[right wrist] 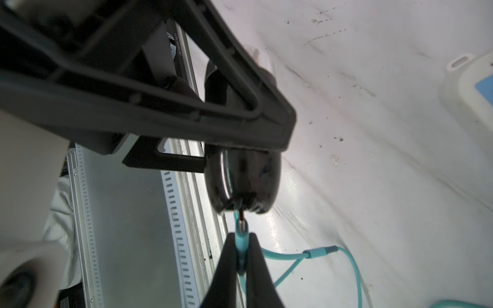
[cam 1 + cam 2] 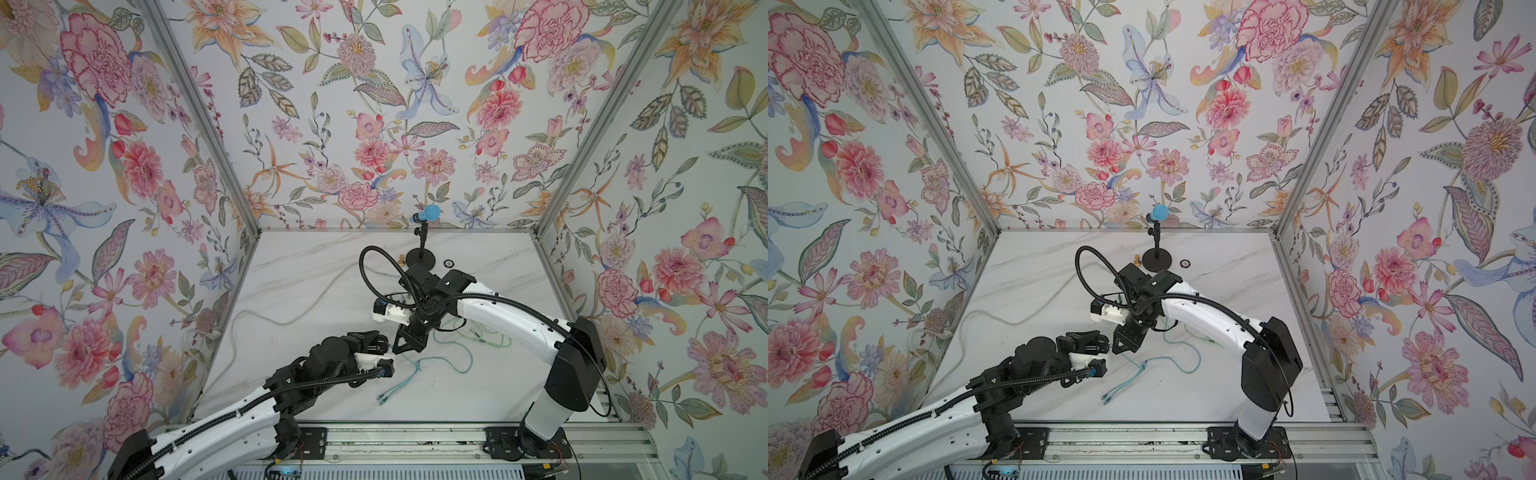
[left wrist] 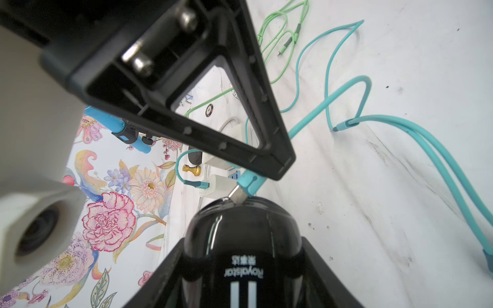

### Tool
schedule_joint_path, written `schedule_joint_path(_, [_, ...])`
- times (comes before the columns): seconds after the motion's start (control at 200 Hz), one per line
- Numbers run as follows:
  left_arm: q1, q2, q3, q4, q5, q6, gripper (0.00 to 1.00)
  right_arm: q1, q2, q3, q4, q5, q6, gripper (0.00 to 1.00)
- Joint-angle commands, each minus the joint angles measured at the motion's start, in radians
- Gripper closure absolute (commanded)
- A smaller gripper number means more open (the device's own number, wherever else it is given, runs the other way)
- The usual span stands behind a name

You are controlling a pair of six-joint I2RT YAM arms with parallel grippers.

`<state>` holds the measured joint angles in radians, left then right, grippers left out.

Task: Charge the electric shaver
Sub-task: Insert the charging cable into the electric shaver.

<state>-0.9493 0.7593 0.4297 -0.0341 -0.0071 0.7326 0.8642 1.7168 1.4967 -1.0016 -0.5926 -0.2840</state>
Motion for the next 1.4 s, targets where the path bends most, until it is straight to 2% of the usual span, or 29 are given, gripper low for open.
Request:
schedule_joint_path(0.0, [0.003,-0.014,0.035,0.028,0.0,0.038,1.0,0.009,0.009,-0.017,-0.001,-0.016,-0.006,1.0])
schedule_joint_path(0.365, [0.003,0.029,0.081,-0.01,0.049,0.092,1.0,0.015,0.023,-0.009,-0.001,-0.016,-0.006,1.0])
schedule_joint_path(0.866, [-0.003,0.09,0.158,-0.127,0.156,0.233,1.0,0.019,0.043,0.015,-0.024,-0.021,-0.009,1.0])
schedule_joint_path(1.196, [-0.063,0.128,0.181,-0.162,0.174,0.302,1.0,0.009,0.062,0.05,-0.064,-0.015,-0.018,1.0])
schedule_joint_path(1.396, [-0.109,0.13,0.17,-0.129,0.189,0.291,1.0,0.003,0.085,0.098,-0.087,-0.021,-0.043,1.0])
